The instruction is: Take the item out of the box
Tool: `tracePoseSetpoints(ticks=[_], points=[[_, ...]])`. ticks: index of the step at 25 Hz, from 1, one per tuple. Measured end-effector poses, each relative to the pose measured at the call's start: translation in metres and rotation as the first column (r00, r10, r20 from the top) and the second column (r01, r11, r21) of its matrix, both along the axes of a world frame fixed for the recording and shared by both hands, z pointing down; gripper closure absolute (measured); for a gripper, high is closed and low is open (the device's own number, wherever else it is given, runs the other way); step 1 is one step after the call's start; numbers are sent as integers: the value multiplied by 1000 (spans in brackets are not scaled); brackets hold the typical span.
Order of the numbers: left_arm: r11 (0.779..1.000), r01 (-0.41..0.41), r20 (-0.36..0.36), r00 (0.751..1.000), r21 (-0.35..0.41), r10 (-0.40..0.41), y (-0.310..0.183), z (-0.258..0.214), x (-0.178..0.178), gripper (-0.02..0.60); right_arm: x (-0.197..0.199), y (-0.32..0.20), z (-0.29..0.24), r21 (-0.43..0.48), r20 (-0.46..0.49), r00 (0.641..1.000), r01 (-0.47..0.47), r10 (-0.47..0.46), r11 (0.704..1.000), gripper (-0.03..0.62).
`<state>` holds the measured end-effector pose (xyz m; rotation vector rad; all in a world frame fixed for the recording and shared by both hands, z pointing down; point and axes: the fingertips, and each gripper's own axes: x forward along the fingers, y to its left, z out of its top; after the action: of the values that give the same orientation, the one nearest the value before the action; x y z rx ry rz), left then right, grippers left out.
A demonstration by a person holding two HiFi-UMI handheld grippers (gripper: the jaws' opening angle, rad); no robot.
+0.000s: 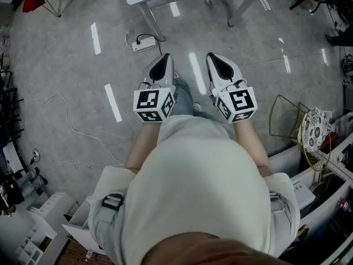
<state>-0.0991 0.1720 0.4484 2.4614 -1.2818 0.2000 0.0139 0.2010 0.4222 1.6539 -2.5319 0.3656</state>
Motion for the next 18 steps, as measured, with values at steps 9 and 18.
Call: tracePoseSetpoints(ticks=[9,18], points=[[998,-38,-6,999,42,38,63,-9,6,581,-11,66,-3,19,-7,1000,9,-9,1000,597],[998,-12,-17,1000,62,13,63,-19,6,581,-19,69,-4,32,-2,998,65,-65,997,597]])
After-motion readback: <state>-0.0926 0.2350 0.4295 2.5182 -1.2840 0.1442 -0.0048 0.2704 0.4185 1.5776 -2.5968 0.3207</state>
